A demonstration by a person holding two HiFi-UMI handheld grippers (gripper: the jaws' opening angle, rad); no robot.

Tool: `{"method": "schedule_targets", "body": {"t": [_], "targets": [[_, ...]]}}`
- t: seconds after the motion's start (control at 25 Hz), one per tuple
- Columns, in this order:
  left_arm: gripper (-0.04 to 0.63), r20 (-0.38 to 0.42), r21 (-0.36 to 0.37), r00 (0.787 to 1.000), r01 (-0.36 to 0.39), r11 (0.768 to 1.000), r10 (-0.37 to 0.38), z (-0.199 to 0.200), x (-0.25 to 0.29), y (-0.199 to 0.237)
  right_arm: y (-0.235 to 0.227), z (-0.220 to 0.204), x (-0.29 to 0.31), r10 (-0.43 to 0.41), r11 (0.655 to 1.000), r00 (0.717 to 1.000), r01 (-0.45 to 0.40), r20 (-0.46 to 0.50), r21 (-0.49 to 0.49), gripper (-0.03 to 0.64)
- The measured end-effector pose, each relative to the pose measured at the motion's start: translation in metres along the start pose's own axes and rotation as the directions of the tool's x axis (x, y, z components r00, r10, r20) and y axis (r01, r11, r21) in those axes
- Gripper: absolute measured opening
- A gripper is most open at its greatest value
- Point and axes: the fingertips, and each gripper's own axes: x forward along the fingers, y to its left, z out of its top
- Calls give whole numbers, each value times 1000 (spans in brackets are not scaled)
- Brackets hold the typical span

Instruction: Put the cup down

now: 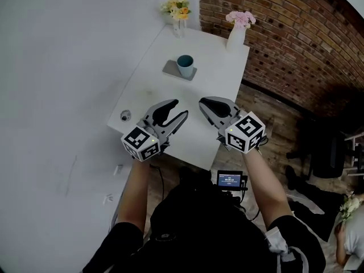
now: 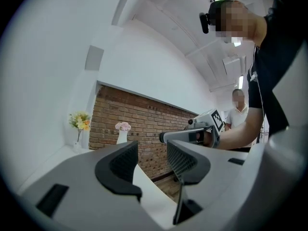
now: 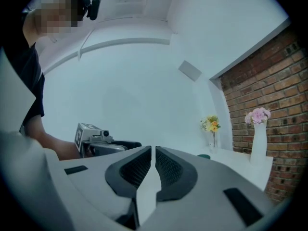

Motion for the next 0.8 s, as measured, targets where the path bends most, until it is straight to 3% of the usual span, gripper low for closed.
{"method": "schedule_targets", "body": {"t": [0.28, 0.6, 0.8], "targets": [[178, -7, -17, 1000, 15, 1000, -15, -11, -4, -13, 14, -14, -8, 0, 998, 1000, 1, -6, 63, 28], [100, -8, -42, 999, 30, 999, -31, -24, -7, -20, 14, -26, -8, -13, 994, 1000, 15, -12, 111, 15], [86, -8, -49, 1000, 26, 998, -26, -26, -7, -18, 13, -29, -6, -13, 993, 1000, 15, -15, 116, 15]]}}
